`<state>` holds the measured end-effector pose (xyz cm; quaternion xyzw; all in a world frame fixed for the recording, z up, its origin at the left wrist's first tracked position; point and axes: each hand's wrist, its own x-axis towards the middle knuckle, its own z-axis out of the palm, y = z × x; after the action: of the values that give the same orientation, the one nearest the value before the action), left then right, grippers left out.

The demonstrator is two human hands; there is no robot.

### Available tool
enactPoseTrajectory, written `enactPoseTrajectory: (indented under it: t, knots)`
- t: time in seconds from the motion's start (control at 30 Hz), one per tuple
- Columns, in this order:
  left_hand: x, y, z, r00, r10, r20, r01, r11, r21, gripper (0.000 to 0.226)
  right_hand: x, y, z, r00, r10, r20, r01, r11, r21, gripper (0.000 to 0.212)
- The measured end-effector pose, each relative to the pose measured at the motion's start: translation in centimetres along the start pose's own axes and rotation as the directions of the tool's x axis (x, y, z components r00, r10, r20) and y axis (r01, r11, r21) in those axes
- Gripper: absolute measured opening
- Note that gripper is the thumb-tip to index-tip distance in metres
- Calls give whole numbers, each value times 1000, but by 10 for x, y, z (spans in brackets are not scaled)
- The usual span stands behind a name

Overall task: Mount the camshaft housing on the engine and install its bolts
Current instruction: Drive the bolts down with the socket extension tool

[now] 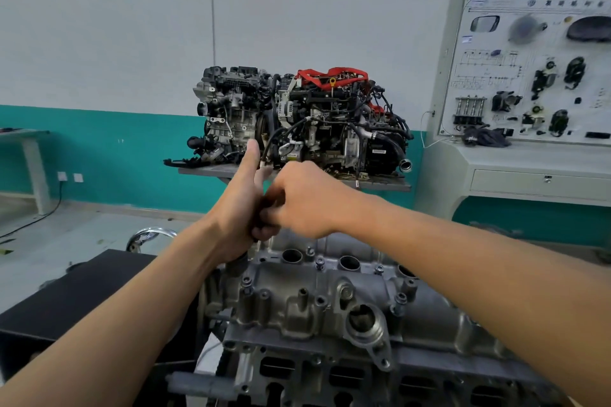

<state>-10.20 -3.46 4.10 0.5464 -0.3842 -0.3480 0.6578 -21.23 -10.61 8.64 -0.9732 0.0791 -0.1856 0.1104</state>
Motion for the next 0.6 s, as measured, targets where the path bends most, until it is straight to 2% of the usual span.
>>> enactPoseTrajectory:
  t: [0.1,0.23,0.3,0.37,0.43,0.47,0.53,0.6]
  knots:
    - [1,-1,0,999,37,4,-37,999,-10,103,5,-6,5,997,74,23,-71,994,-86,6]
    - [-2,0,0,996,92,-12,-92,996,17,104,8,-13,3,996,86,21,-81,981,-177,18]
    - [-1,1,1,994,106,-1,-105,993,51,83,8,-15,3,996,88,13,-84,980,-179,26]
    - [-3,3,2,995,96,-5,-95,994,59,71,10,-14,4,995,88,39,-80,982,-171,22]
    - [-2,3,2,995,93,-29,-91,994,65,75,13,-10,2,995,78,62,-69,989,-131,8]
    - [-2,4,-1,995,89,-52,-84,993,84,84,14,-7,1,995,79,55,-74,993,-92,10]
    - [-2,6,-8,988,100,-121,-67,965,252,90,16,1,1,995,91,41,-89,995,-42,14]
    - [-6,5,-16,968,153,-201,-39,876,481,85,14,7,7,994,82,77,-78,996,-54,14]
